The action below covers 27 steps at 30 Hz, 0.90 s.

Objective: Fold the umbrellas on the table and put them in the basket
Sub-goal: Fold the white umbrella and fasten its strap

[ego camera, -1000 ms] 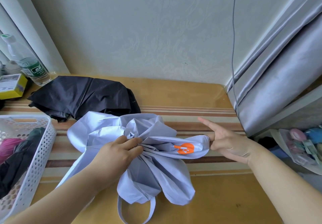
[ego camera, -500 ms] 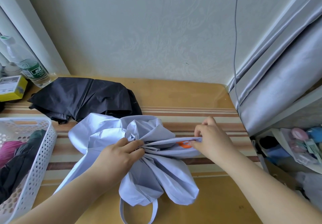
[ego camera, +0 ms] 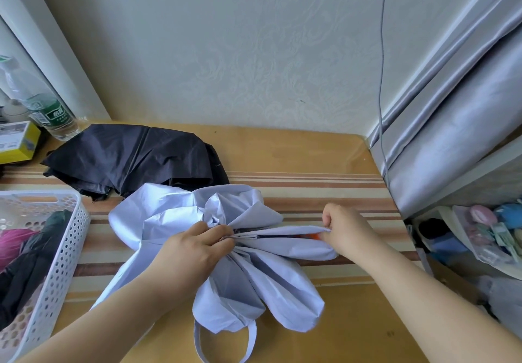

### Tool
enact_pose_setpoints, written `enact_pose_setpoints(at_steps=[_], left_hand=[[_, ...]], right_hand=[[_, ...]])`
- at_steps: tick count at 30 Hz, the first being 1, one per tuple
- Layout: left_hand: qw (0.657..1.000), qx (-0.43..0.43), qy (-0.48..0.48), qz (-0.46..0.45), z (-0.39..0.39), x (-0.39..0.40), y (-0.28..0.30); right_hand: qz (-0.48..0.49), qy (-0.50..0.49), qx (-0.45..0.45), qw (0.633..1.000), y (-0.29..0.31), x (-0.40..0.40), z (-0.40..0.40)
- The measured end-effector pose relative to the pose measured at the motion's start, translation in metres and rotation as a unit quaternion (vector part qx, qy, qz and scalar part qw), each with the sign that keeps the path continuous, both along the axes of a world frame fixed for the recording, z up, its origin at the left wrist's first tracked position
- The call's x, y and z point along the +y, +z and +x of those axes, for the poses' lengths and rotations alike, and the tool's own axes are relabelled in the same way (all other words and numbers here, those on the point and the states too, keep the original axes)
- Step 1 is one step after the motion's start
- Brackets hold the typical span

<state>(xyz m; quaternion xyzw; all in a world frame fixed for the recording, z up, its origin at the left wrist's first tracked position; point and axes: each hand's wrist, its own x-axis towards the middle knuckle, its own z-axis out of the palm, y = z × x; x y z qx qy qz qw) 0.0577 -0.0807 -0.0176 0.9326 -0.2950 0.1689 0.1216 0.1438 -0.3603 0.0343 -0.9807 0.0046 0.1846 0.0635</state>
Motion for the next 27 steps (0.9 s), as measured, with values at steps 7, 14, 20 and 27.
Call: enact_pose_setpoints(at_steps=[7, 14, 20, 27], left_hand=[[1.000, 0.010, 0.027, -0.011, 0.005, -0.008, 0.002], [1.000, 0.001, 0.018, -0.014, 0.005, -0.006, 0.000], [1.000, -0.004, -0.001, -0.026, 0.003, -0.005, -0.003], [0.999, 0.000, 0.003, -0.046, 0.009, 0.000, 0.000]], right_hand=[[0.016, 0.092, -0.031, 0.995, 0.012, 0.000, -0.008], [0.190, 0.278, -0.065, 0.939, 0.013, 0.056, -0.031], [0.121, 0.318, -0.076, 0.937, 0.000, 0.091, -0.027], [0.026, 0.409, -0.184, 0.893, -0.004, 0.082, -0.028]])
